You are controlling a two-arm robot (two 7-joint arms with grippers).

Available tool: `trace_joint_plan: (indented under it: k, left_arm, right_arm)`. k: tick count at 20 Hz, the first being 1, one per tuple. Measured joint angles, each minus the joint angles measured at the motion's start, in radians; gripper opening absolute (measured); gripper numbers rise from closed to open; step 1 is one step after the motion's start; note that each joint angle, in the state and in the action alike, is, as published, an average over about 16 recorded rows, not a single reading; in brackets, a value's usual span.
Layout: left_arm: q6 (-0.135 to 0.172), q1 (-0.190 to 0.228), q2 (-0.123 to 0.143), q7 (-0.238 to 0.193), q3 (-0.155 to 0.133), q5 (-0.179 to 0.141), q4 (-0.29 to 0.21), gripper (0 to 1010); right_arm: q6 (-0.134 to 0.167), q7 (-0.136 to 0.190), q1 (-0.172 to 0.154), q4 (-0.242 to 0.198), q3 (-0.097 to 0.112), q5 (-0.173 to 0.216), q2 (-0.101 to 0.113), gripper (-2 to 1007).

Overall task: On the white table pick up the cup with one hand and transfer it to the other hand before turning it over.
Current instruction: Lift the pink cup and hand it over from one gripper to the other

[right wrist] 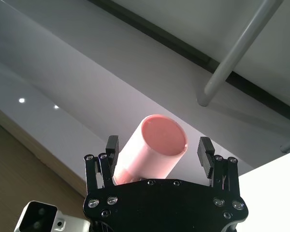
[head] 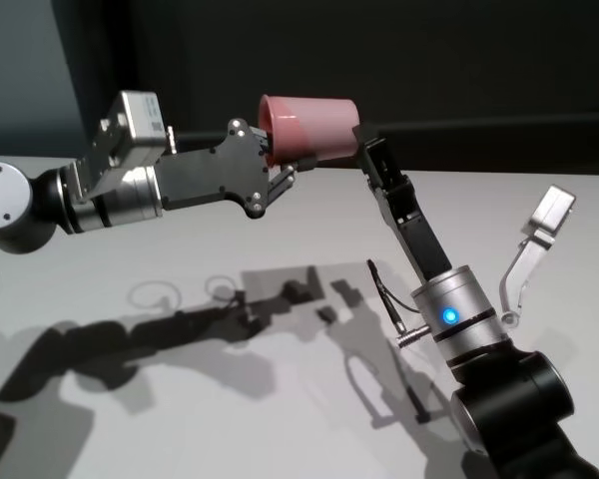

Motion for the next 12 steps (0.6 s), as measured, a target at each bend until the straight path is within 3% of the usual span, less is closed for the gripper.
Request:
trace_joint_plan:
  k: [12]
  left_arm:
    - [0.0, 0.0, 0.0, 0.0, 0.0, 0.0, 0.0, 38]
  right_arm:
    - [0.003, 0.07, 0.061, 0.094, -0.022, 0.062, -0.002, 1000]
